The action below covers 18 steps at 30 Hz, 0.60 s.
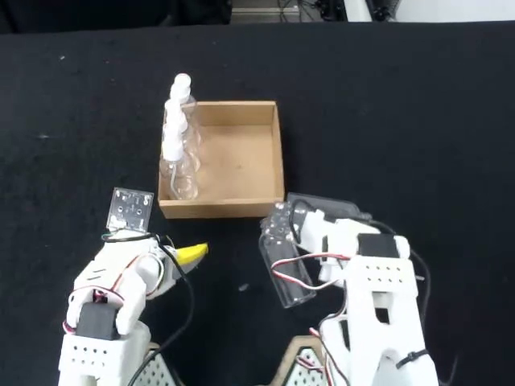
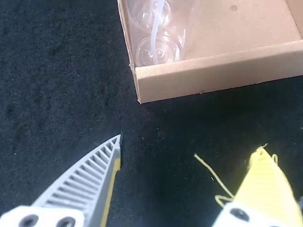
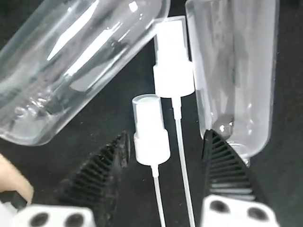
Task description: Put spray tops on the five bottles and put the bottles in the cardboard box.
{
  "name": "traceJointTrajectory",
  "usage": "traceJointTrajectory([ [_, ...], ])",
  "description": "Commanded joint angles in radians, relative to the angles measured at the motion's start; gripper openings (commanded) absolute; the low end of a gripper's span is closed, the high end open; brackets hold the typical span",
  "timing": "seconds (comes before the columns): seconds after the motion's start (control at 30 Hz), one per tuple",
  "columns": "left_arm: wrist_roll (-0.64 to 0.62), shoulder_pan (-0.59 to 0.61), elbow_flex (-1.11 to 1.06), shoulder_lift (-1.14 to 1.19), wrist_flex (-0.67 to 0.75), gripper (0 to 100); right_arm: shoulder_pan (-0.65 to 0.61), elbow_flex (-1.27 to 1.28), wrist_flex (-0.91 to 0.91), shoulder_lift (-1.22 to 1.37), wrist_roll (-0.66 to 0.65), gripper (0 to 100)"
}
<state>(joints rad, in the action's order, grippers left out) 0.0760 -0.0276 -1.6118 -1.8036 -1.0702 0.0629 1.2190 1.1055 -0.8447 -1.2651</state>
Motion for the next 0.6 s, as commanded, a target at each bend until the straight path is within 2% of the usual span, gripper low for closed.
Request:
traceJointTrajectory([
  [0.0, 0.005, 0.012, 0.019, -0.002, 0.023, 36, 0.005, 0.001, -0.026, -0.013, -0.011, 23.5],
  [0.23, 0.005, 0.012, 0.018, -0.002, 0.023, 36, -0.017, 0.028, -0.123, 0.113, -0.009, 23.4],
  [0.43, 0.005, 0.012, 0.018, -0.002, 0.023, 36, 0.094, -0.088, -0.133, 0.298, -0.017, 23.7],
  [0.57, 0.005, 0.012, 0.019, -0.002, 0.023, 36, 0.068, -0.076, -0.107, 0.390, -0.094, 23.4],
])
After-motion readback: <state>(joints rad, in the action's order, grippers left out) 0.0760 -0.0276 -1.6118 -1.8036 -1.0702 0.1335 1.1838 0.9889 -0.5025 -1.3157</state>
